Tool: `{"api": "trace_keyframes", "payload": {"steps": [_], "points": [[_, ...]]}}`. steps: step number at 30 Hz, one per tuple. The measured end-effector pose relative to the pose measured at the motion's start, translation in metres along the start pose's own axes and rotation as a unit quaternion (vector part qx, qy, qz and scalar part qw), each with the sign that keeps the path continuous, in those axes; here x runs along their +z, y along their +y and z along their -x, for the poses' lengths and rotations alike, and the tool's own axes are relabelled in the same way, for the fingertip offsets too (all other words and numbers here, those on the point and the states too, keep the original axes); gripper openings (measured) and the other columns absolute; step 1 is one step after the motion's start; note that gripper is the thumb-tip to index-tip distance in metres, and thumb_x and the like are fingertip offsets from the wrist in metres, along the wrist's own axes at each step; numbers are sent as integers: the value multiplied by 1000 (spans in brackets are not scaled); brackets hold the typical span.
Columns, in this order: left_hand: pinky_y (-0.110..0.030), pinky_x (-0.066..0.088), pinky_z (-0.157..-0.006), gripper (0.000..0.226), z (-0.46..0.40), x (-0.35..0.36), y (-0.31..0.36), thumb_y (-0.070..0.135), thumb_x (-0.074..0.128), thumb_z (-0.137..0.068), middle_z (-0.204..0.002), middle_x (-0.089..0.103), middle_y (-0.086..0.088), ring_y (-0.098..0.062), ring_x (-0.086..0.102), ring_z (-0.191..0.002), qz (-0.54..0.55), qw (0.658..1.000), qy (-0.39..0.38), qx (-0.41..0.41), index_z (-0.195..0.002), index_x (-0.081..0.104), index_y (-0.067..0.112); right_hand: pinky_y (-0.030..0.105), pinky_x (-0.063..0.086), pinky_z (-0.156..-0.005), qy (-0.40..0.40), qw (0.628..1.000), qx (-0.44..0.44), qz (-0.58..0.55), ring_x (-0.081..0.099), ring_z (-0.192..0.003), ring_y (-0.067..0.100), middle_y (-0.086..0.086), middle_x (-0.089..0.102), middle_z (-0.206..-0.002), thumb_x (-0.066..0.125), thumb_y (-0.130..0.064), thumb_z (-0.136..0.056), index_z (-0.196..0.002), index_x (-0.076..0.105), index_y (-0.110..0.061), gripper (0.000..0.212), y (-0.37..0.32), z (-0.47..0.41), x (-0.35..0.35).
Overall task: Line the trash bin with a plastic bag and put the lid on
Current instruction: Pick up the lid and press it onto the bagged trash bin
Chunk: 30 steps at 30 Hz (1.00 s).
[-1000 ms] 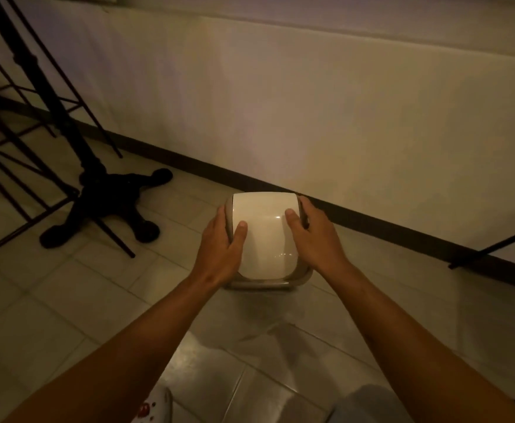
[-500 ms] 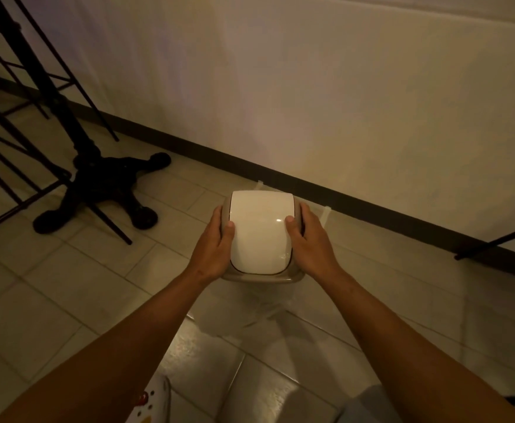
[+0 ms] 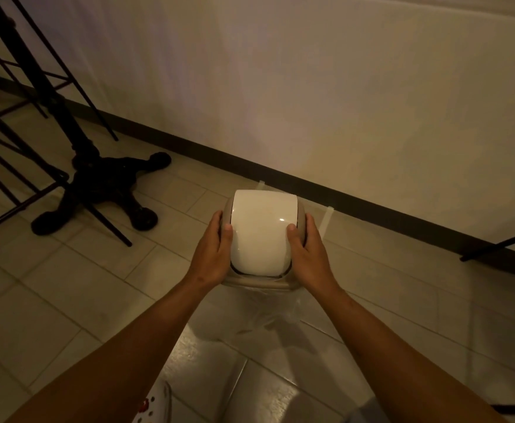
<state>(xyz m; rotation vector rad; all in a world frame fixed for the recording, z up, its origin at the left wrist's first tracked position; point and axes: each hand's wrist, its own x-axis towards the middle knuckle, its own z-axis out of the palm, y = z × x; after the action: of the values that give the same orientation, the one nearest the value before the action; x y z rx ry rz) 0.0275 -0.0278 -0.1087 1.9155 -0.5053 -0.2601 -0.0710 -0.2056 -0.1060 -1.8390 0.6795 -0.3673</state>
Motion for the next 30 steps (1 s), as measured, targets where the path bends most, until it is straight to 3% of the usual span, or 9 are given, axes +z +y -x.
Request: {"api": "trace_keyframes", "payload": {"steps": [6,14,16,19,21,23,25,28,30], "points": [[-8,52,-75,48,18,3,-5,49,33,-105,-137,56,9,5,60,-110,-1,1000,11,20,-152,31,37,27,51,-88,3,1000,-24,-9,48,-126,10,-6,40,-157,48,-52,-102,-160,19,-38,66,9,20,-1],[-7,52,-73,57,16,5,-12,51,31,-104,-143,47,8,1,57,-111,34,999,-19,-7,-158,16,38,44,56,-100,-17,999,-20,-32,47,-136,18,-9,32,-162,45,-64,-98,-157,9,-50,71,14,20,6],[-7,47,-79,61,15,6,-10,57,30,-99,-148,41,8,-1,54,-115,39,999,-20,-20,-156,15,41,41,53,-102,-26,999,1,-40,45,-138,19,-8,29,-164,41,-67,-97,-159,6,-49,73,11,21,4],[-3,43,-88,55,14,0,-10,60,29,-98,-151,36,11,6,48,-121,46,998,-26,-18,-150,19,46,25,40,-103,-40,997,18,-66,39,-142,12,-12,32,-162,31,-61,-102,-162,12,-43,65,10,22,-5],[-22,43,-111,70,17,-5,-18,72,29,-94,-156,39,8,0,46,-134,53,998,-21,-32,-155,27,38,24,30,-110,-39,995,43,-77,31,-150,13,-9,27,-167,26,-57,-105,-163,17,-36,63,18,25,-14],[-42,35,-119,97,27,-8,-29,86,31,-83,-164,33,3,-14,37,-147,42,997,-6,-62,-161,21,30,28,24,-116,-57,992,75,-80,26,-153,14,-5,25,-169,25,-60,-103,-164,19,-30,68,27,30,-21],[-41,39,-115,106,40,-7,-37,88,39,-78,-164,32,4,-16,36,-146,41,996,8,-76,-162,17,27,34,23,-122,-84,988,104,-79,28,-153,16,-2,29,-168,25,-64,-100,-163,24,-28,73,34,34,-25],[-27,47,-105,96,59,3,-48,77,50,-82,-152,44,7,-12,48,-133,72,994,10,-84,-158,28,22,43,27,-124,-112,981,131,-92,35,-150,18,-1,36,-165,28,-78,-91,-162,29,-28,86,41,41,-23],[-38,49,-109,96,63,11,-55,82,50,-79,-145,56,3,-12,56,-129,98,991,11,-95,-154,38,23,50,35,-120,-99,970,183,-123,45,-143,23,1,47,-157,32,-80,-90,-158,39,-28,85,46,42,-17]]}}
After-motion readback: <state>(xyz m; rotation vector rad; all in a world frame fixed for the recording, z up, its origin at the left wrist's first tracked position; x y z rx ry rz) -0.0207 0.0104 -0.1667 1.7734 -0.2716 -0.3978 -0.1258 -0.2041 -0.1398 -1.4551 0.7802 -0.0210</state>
